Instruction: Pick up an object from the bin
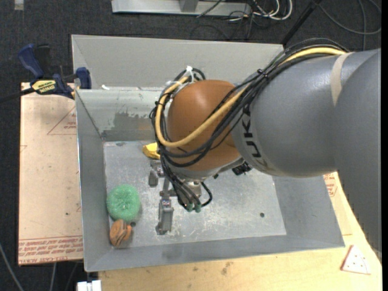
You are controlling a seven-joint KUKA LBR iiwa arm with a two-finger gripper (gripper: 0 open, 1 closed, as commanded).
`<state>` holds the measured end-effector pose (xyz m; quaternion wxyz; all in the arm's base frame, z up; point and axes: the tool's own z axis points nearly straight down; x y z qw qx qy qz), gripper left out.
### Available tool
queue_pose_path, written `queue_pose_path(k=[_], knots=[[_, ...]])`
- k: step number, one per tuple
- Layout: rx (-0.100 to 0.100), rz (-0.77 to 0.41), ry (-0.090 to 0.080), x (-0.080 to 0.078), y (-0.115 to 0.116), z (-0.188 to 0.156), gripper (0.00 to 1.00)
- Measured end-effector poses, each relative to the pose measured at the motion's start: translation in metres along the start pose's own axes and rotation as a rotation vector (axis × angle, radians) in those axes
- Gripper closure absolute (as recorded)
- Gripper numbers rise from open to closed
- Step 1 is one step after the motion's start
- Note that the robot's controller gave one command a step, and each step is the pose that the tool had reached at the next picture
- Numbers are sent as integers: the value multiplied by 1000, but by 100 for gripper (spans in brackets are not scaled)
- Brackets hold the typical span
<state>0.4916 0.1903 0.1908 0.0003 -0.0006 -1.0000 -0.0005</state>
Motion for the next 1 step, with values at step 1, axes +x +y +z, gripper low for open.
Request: queue_pose_path(k=[1], knots=[[0, 0, 0, 0, 0, 0, 0]])
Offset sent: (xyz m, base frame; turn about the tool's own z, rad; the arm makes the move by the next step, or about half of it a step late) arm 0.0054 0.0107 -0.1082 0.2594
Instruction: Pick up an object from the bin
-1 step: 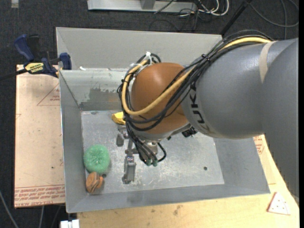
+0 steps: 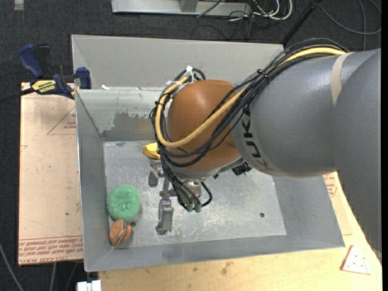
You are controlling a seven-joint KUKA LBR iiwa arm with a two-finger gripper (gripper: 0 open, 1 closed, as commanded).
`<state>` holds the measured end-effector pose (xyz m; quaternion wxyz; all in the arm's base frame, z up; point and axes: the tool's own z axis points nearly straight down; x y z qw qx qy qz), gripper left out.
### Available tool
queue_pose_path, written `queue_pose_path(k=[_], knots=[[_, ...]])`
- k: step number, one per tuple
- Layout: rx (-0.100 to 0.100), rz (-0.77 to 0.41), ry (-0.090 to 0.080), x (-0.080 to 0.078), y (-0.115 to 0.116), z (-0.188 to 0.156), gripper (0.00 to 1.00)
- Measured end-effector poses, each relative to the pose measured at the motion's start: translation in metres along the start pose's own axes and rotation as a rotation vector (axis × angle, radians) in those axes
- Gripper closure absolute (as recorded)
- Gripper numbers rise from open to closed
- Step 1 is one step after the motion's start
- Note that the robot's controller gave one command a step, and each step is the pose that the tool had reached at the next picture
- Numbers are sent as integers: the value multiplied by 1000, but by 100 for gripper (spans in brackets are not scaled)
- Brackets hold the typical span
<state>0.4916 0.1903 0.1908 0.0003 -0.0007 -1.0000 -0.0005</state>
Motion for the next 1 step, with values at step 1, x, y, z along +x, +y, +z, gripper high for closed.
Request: queue_pose_path(k=[1], knots=[[-2, 84, -6, -3, 4, 33, 0]])
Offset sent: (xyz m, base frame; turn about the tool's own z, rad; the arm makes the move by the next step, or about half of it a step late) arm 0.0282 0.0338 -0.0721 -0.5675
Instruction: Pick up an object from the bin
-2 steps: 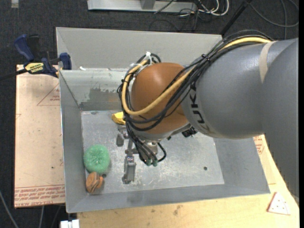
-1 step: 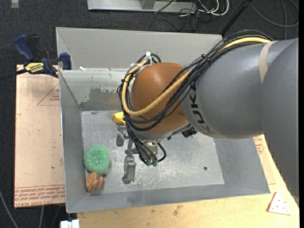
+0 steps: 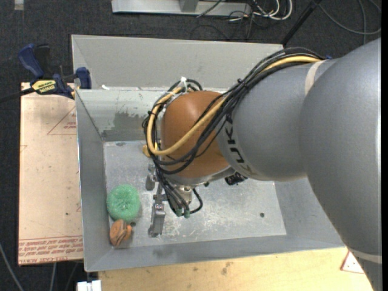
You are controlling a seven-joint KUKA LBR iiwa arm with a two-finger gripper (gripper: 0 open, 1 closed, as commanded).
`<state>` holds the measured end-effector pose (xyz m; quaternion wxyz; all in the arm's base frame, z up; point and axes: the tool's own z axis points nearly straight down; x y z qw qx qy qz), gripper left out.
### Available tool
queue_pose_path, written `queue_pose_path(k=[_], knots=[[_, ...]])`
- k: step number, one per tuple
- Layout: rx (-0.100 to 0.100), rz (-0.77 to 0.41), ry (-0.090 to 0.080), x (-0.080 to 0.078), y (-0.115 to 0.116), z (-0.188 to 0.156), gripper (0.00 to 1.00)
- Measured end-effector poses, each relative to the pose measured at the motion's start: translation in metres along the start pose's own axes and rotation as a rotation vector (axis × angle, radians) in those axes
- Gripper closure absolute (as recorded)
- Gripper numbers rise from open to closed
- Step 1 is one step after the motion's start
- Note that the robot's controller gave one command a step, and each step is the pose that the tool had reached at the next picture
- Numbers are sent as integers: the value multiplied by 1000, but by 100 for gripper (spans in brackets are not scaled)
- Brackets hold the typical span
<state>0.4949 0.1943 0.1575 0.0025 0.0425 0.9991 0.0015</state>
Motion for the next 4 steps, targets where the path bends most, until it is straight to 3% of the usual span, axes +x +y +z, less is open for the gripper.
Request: queue_pose_path(k=[1, 2, 3, 4], knots=[[3, -78, 6, -5, 10, 22, 0], [0, -328, 1, -28, 25, 49, 0], [1, -192, 4, -48, 32, 66, 0], [1, -344, 5, -46, 53, 86, 100]])
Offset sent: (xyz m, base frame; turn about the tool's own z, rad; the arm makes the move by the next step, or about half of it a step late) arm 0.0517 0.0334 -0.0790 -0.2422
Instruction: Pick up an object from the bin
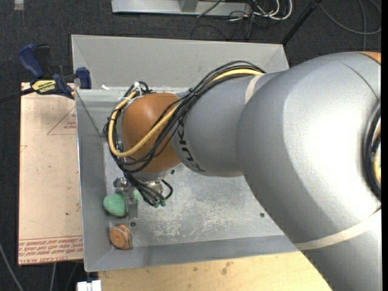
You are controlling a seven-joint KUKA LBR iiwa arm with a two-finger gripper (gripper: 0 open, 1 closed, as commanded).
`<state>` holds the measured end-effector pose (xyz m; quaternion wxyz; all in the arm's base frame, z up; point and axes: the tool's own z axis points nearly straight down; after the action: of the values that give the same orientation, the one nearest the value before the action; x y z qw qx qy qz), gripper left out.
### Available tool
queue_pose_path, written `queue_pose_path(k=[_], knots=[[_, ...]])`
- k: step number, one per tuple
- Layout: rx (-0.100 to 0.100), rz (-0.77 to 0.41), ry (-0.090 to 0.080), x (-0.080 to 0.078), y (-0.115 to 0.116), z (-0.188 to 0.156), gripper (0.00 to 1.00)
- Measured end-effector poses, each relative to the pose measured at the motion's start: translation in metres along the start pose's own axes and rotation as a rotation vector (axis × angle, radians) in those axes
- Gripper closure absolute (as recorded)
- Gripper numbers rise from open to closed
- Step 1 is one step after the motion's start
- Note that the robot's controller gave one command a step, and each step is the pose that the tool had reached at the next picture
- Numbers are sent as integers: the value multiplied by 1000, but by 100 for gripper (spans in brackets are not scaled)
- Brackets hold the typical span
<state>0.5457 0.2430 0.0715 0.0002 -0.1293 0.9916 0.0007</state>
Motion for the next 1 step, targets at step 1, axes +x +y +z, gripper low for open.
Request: queue_pose_path(k=[1], knots=[[0, 0, 0, 0, 0, 0, 100]])
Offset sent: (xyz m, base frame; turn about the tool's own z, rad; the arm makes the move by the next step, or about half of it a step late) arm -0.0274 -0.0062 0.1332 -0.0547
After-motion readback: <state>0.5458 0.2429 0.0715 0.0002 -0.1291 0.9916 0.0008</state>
